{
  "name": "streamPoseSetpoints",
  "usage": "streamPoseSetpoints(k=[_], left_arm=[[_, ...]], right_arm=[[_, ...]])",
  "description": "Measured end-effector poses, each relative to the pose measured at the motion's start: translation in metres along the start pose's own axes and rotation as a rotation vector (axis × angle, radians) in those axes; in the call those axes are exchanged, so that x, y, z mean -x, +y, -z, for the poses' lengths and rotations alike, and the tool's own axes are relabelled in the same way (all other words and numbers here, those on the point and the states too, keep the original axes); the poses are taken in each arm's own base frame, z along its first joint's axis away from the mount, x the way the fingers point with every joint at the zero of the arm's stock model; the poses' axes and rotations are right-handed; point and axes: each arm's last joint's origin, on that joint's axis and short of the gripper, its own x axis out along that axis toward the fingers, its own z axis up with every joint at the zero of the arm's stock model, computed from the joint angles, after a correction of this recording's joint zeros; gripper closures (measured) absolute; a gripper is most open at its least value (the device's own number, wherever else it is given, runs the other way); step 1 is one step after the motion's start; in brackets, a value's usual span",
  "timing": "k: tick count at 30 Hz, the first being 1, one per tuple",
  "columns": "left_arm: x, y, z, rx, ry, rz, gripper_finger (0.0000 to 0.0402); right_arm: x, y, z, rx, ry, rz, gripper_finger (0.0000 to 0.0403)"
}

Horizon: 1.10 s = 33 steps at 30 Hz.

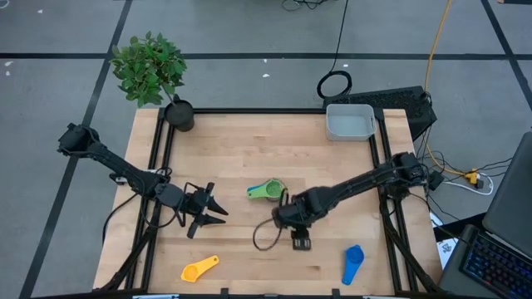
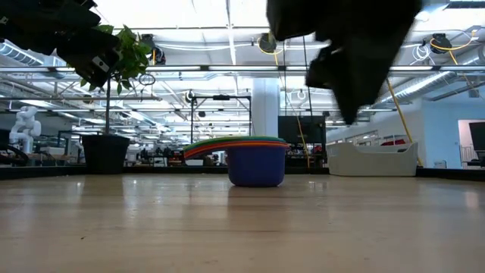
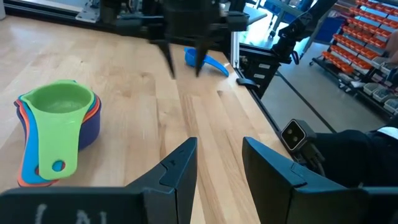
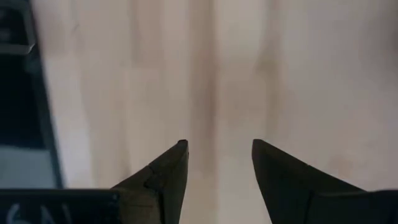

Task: Nest measuring cups in basket
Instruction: Stack the blue measuring cup on top of the green measuring cup

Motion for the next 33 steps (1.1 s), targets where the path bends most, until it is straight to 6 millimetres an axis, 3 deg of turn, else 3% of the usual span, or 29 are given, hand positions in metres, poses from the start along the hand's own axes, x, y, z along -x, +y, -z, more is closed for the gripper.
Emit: streamPoseSetpoints(k=[6,20,33], left_arm=[[0.000,0.000,0.000,-0.006,0.000,0.000,0.0270],[0.000,0.001,0.002,0.005,0.018,-0.015,0.0270],[0.000,0.001,0.002,-0.002,0.016,-0.022,0.0270]], right_arm=[[-0.011,0.023,0.020,-0.008,0.072,0.011,0.0234],[-0.041,0.039,0.098,-0.055,0.495,0.159,0.0234],[-0.047,0.058,0.116,-0.066,0.503,0.179,0.0234]])
